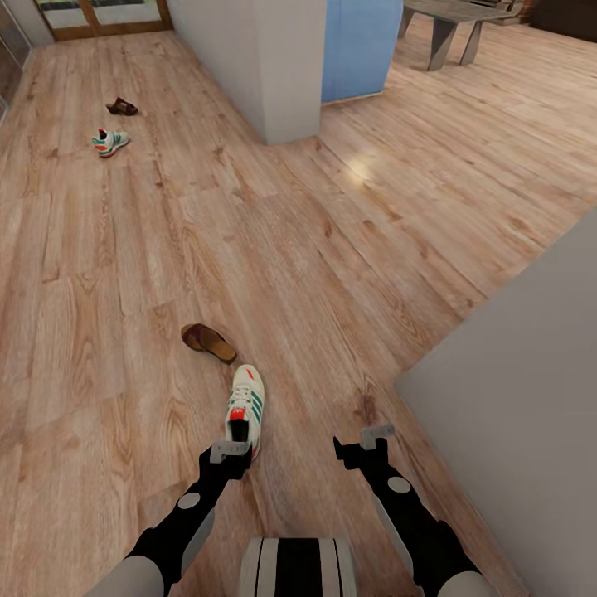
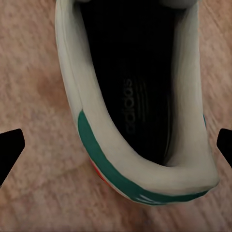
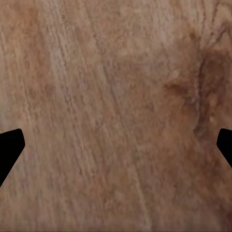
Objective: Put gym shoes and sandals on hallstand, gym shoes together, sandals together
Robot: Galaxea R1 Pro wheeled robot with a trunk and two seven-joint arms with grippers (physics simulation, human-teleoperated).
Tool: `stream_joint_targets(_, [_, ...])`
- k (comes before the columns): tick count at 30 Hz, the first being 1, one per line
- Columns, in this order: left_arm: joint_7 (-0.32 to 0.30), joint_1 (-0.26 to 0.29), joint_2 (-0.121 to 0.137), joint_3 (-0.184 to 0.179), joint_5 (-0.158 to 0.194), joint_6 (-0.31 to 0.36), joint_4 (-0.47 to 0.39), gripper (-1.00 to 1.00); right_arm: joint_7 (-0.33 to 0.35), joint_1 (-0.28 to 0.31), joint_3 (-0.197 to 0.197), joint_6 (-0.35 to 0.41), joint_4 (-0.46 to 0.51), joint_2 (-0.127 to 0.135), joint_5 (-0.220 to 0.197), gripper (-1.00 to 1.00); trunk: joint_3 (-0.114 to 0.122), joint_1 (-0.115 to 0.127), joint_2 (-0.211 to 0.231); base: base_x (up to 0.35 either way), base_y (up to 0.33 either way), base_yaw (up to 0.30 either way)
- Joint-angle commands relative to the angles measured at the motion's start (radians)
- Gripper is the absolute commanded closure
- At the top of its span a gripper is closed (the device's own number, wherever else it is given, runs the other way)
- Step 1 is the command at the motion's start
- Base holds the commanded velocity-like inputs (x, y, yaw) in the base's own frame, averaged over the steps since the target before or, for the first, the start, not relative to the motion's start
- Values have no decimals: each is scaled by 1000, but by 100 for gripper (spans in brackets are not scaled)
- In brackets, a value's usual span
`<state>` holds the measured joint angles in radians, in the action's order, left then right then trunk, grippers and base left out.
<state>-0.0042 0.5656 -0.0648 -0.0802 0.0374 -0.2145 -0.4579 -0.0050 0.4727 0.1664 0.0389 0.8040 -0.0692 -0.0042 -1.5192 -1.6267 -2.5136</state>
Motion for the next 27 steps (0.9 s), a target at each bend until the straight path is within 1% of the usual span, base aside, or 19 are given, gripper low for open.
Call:
stream_joint_targets(1, [0,0,0,-3,4,-3,1,-100,-1,0,1,4,1,0,0,-100,-2,0,0,0,0,0])
stream_joint_targets(8, [0,0,0,-3,4,-3,1,-100,0,0,1,4,1,0,0,-100,-3,0,0,0,0,-1])
stream_joint_targets(17, [0,0,0,-3,4,-3,1,-100,0,0,1,4,1,0,0,-100,-7,0,0,0,0,-73])
stream_joint_targets(22, [0,0,0,-3,4,-3,1,-100,0,0,1,4,1,0,0,-100,-29,-2,-1,0,0,-10])
stream_joint_targets(27, [0,0,0,-3,4,-3,1,-100,0,0,0,4,15,0,0,-100,-33,-2,-1,0,0,-1])
